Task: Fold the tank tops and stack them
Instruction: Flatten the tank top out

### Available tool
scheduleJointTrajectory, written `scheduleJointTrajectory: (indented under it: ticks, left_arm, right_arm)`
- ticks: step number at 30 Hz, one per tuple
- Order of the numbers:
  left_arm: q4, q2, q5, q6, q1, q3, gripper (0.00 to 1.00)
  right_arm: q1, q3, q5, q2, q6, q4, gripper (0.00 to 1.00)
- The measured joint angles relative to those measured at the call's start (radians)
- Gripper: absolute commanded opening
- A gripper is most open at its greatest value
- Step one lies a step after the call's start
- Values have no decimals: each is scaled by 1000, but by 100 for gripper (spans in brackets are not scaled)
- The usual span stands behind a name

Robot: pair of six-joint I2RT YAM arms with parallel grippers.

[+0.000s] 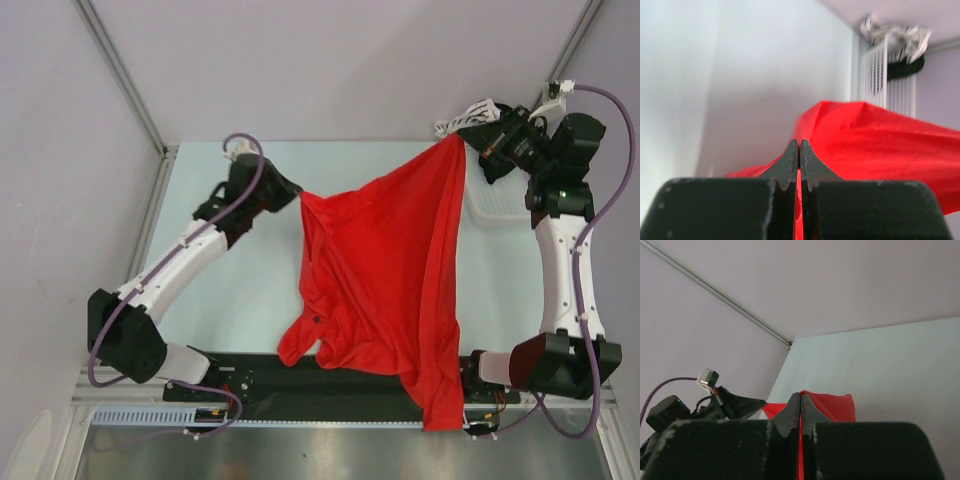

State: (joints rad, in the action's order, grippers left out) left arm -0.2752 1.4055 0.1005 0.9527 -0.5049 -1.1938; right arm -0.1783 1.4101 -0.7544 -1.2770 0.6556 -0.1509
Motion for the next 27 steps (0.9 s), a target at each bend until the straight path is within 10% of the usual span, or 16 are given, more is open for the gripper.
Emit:
scheduleJointTrajectory:
  ticks: [7,15,27]
  left_arm:
    - [-135,-57,-143,-245,309,-265,0]
    - [-252,-226,-168,-363,328,-467,1]
    - [-241,-418,-232,-313,314,77,0]
  right_arm:
    - [-20,254,-30,-126,7,-58,0]
    - [-35,264,-64,69,25,-48,0]
    - [-35,-101,-1,324,-39,-181,0]
